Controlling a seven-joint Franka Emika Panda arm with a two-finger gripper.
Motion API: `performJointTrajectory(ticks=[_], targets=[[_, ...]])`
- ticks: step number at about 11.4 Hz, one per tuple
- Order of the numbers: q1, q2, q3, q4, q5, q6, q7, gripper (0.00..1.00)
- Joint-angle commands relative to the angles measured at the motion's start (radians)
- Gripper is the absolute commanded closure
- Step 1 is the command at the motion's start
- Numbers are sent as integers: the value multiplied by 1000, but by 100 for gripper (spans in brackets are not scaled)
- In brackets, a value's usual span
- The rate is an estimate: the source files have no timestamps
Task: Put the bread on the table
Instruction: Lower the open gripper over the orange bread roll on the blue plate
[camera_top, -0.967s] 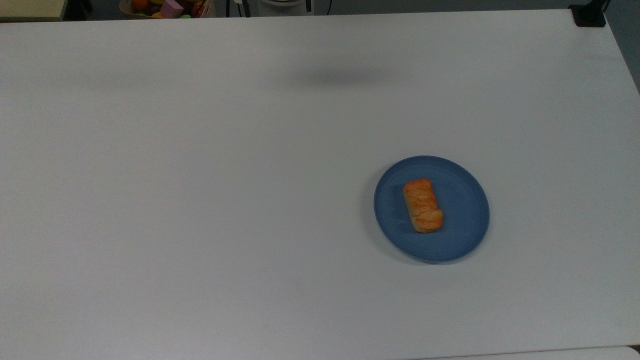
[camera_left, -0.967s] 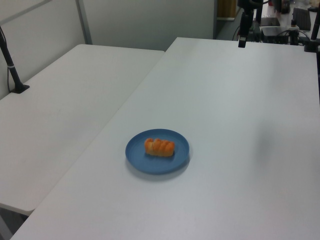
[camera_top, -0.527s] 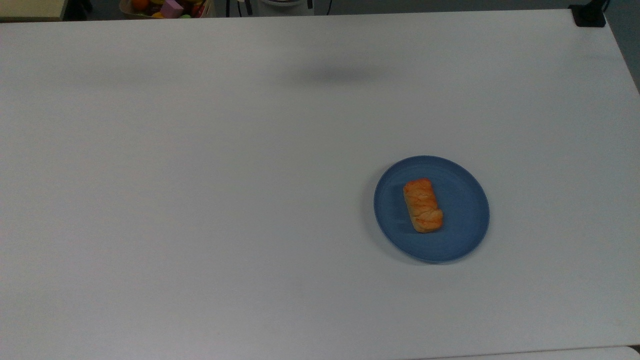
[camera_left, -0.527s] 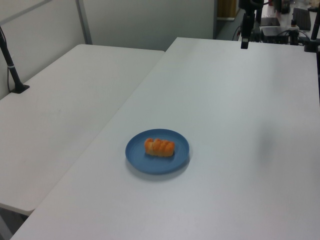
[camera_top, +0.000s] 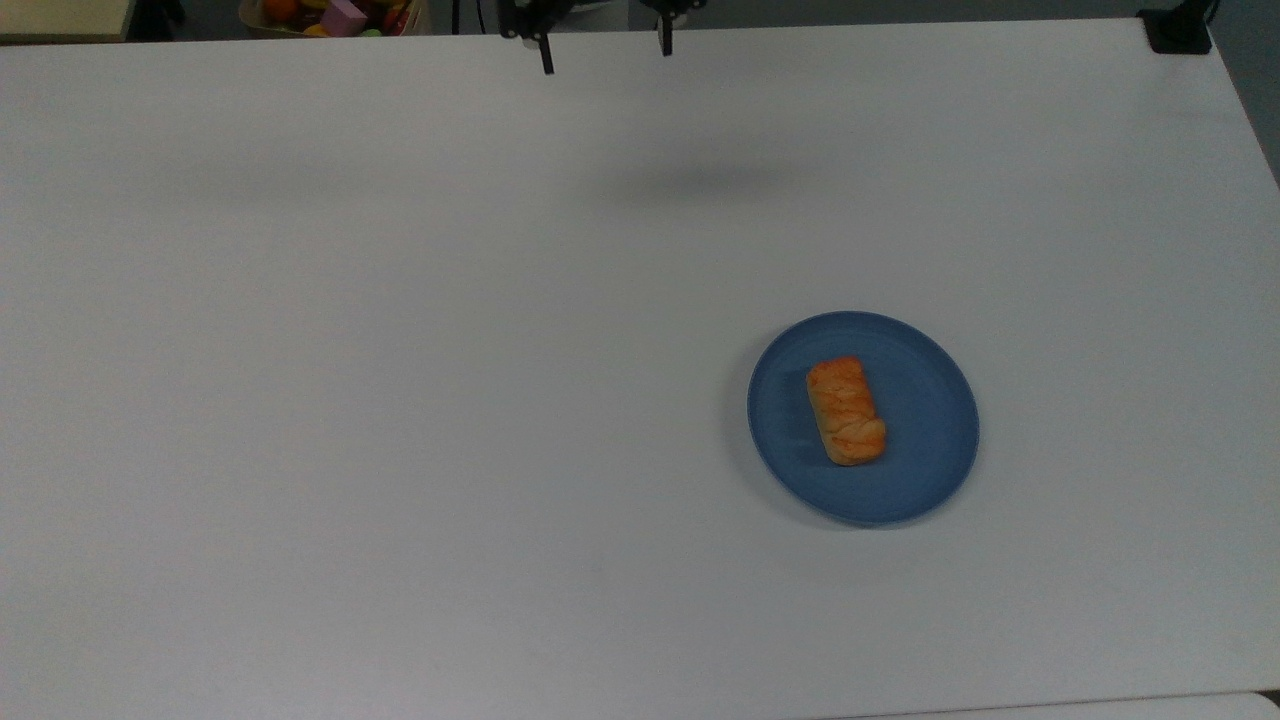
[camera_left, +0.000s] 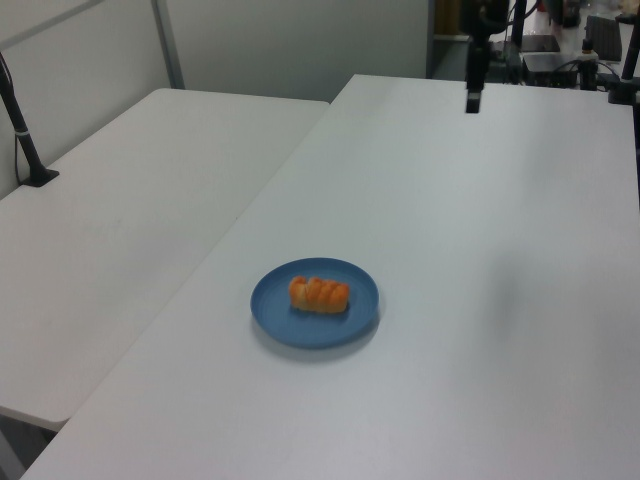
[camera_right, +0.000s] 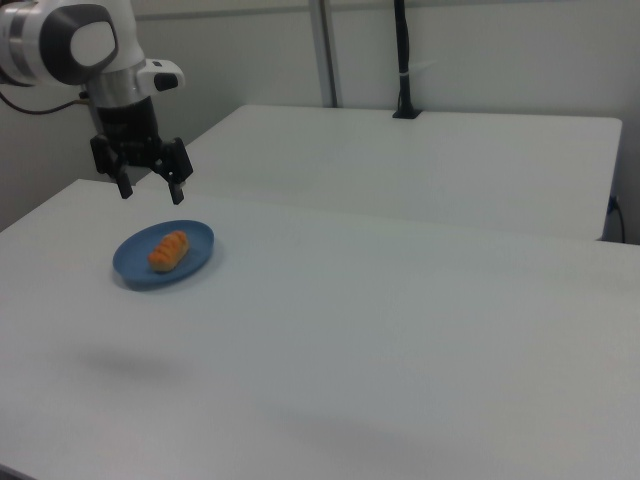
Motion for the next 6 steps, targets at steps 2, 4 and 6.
performJointTrajectory(ticks=[2,4,6], targets=[[117,277,-7,284,-8,33,142,0],[177,338,-8,307,-9,121,187,0],[226,401,-8,310,-44,244,266,0]])
